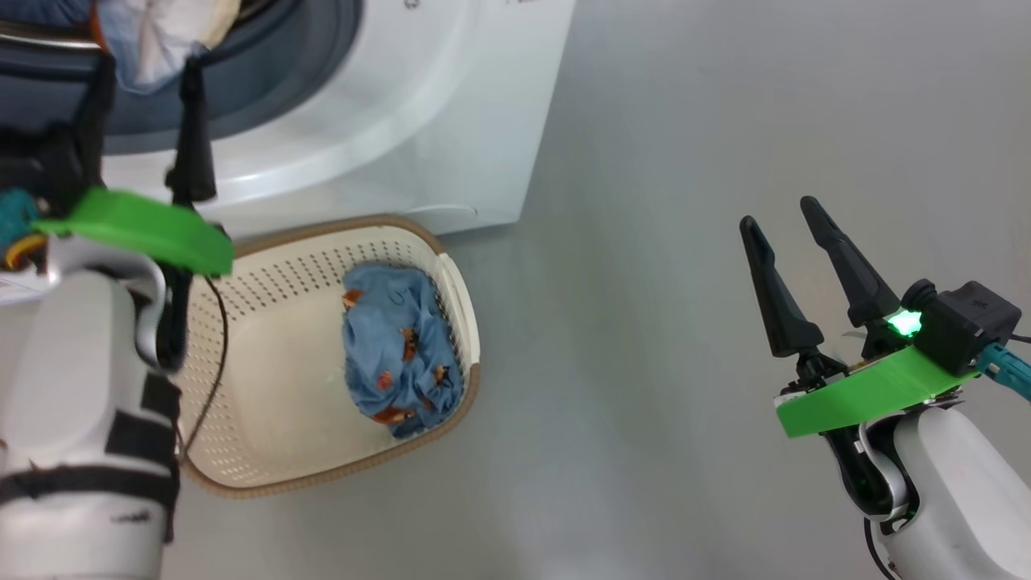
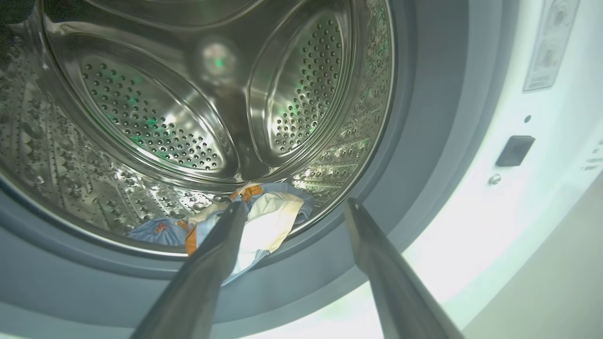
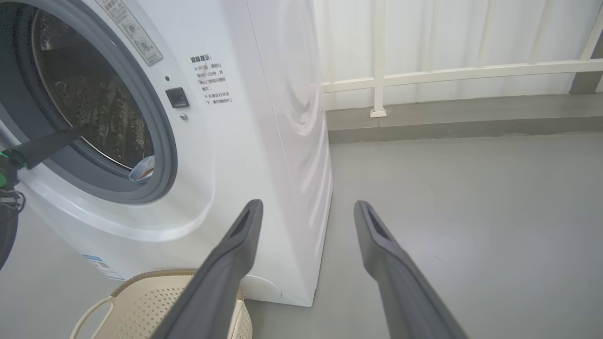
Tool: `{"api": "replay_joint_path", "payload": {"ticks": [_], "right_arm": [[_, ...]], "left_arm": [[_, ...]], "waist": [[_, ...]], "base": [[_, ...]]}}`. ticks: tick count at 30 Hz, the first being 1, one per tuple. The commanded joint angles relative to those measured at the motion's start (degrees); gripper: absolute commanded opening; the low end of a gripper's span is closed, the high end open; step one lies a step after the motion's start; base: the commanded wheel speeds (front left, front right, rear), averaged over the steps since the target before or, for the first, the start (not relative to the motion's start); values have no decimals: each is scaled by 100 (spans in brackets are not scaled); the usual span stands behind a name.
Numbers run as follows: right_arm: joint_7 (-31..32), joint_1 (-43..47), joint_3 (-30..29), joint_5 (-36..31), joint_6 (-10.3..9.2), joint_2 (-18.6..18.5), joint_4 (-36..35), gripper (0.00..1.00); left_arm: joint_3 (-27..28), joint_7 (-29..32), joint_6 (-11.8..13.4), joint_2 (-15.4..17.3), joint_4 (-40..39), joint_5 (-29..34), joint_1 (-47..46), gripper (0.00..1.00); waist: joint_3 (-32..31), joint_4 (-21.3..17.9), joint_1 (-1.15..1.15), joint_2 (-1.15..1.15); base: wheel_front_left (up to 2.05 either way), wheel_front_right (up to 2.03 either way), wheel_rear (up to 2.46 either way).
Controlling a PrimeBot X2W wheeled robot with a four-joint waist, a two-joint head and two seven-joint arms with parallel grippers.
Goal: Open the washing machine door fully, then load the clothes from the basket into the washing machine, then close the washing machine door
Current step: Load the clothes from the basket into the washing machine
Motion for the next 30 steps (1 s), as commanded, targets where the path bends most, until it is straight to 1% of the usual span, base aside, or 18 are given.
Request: {"api": "replay_joint_path", "payload": {"ticks": [1, 7, 15, 22, 30], "right_arm": [[-46, 165, 31, 51, 31, -80, -94, 100], [-46, 364, -28, 79, 31, -107, -61, 100], [-46, 635, -126, 90, 31, -176, -65, 100], [-46, 834, -207, 73, 31, -222, -97, 100], [-46, 1116, -364, 54, 31, -226, -99, 100]], "left_arm": [[90, -35, 5, 176, -315, -45, 269, 100], [125, -35, 5, 128, -1019, -63, 1157, 100], [265, -36, 5, -36, -1896, -24, 2318, 100], [467, -36, 5, -99, -2359, -8, 3072, 100], [714, -36, 5, -182, -2660, -46, 3784, 100]], "waist": [[-344, 204, 1, 0], [-781, 387, 1, 0], [-1291, 640, 1, 0], [-1651, 757, 1, 0], [-2030, 787, 1, 0]], "base": [[0, 0, 0], [0, 0, 0], [0, 0, 0], [0, 0, 0], [0, 0, 0]]}}
